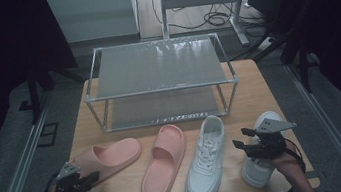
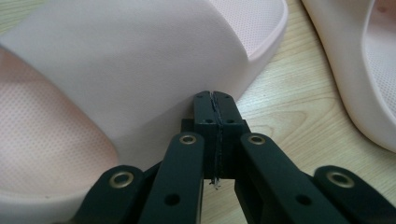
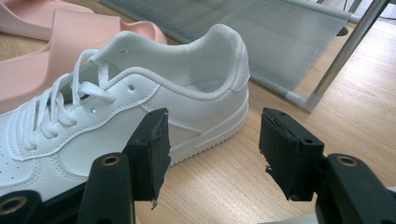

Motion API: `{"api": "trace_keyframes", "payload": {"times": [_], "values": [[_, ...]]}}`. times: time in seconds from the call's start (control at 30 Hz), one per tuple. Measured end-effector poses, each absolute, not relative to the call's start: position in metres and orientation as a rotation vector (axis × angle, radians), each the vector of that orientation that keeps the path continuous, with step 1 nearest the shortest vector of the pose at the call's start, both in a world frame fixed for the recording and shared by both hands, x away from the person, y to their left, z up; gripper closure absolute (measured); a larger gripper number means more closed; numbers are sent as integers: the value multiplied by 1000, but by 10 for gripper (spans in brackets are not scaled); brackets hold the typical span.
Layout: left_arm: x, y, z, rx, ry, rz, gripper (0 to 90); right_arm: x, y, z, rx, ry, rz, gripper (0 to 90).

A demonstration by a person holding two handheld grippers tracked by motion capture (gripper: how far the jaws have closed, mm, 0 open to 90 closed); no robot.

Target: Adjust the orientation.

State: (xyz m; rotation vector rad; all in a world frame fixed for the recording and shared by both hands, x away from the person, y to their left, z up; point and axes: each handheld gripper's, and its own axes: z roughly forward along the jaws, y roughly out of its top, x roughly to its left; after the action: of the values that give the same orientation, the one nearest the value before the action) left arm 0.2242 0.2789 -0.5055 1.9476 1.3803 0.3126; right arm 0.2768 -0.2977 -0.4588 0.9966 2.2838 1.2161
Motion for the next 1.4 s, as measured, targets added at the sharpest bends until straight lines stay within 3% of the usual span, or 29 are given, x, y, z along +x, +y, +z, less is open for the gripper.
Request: {"api": "trace_keyframes", "payload": {"times": [0.37, 0.6, 1.0, 1.4], "values": [[225, 254, -482, 1942, 1298, 352, 900, 277, -298, -459, 998, 2279, 1213, 433], [270, 220, -457, 1945, 1232, 415, 896, 272, -298, -451, 965, 2248, 1242, 435], [342, 193, -471, 2007, 1315, 384, 899, 267, -295, -445, 930, 2245, 1258, 435], [368, 188, -486, 2046, 1406, 353, 900, 267, -291, -445, 914, 2253, 1257, 435]]}}
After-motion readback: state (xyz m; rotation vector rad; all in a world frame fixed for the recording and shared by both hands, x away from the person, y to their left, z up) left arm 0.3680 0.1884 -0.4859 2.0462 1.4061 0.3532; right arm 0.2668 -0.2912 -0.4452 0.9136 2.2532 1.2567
